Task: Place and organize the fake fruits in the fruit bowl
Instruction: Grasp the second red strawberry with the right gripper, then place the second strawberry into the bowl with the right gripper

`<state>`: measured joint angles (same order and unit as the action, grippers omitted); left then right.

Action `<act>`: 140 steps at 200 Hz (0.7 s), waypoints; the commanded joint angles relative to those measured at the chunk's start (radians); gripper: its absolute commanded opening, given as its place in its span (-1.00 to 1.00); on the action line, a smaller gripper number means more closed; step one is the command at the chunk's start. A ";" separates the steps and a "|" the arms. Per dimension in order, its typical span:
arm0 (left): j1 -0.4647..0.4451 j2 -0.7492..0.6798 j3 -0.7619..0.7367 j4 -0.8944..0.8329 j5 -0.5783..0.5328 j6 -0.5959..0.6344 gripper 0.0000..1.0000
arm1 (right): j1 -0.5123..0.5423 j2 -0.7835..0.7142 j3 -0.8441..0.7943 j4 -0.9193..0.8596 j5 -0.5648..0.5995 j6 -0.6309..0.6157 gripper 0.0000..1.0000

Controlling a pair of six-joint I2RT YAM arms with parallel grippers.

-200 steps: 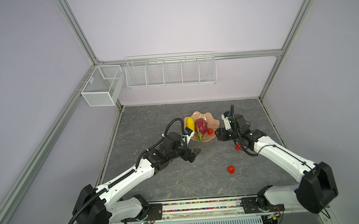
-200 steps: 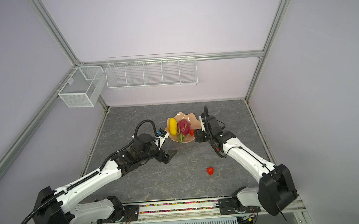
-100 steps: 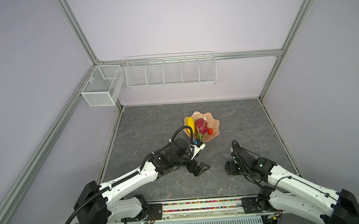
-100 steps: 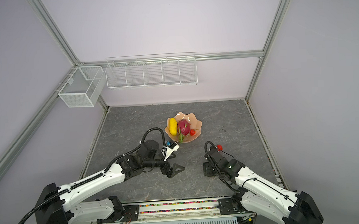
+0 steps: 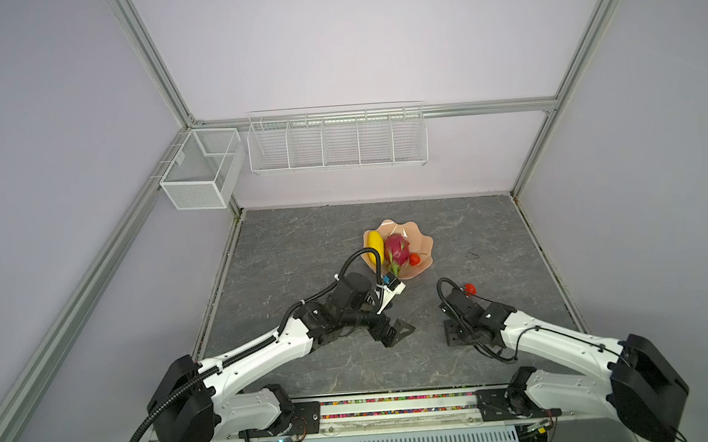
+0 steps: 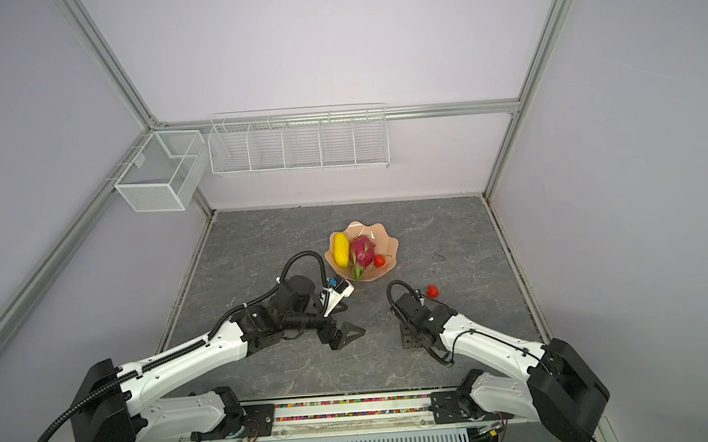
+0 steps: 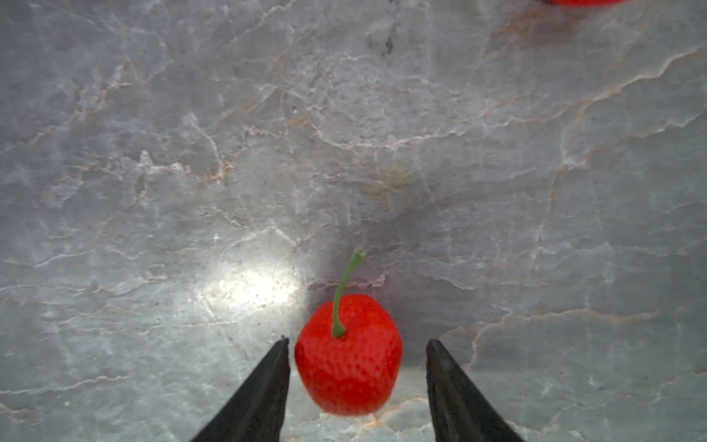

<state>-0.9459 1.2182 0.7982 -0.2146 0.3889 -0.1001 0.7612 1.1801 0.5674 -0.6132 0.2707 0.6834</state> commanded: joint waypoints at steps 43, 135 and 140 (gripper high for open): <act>-0.005 0.002 0.032 -0.022 -0.038 0.029 0.99 | 0.006 0.065 0.032 0.022 0.016 -0.017 -0.08; -0.004 0.002 0.097 -0.007 -0.501 -0.001 0.99 | -0.051 0.077 0.261 0.018 -0.007 -0.188 -0.25; 0.000 0.003 0.102 -0.003 -0.529 -0.001 0.99 | -0.060 0.086 0.280 0.026 -0.014 -0.202 -0.25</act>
<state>-0.9478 1.2186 0.8402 -0.2241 0.1162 -0.0864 0.7361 1.2419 0.7551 -0.6186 0.2825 0.5755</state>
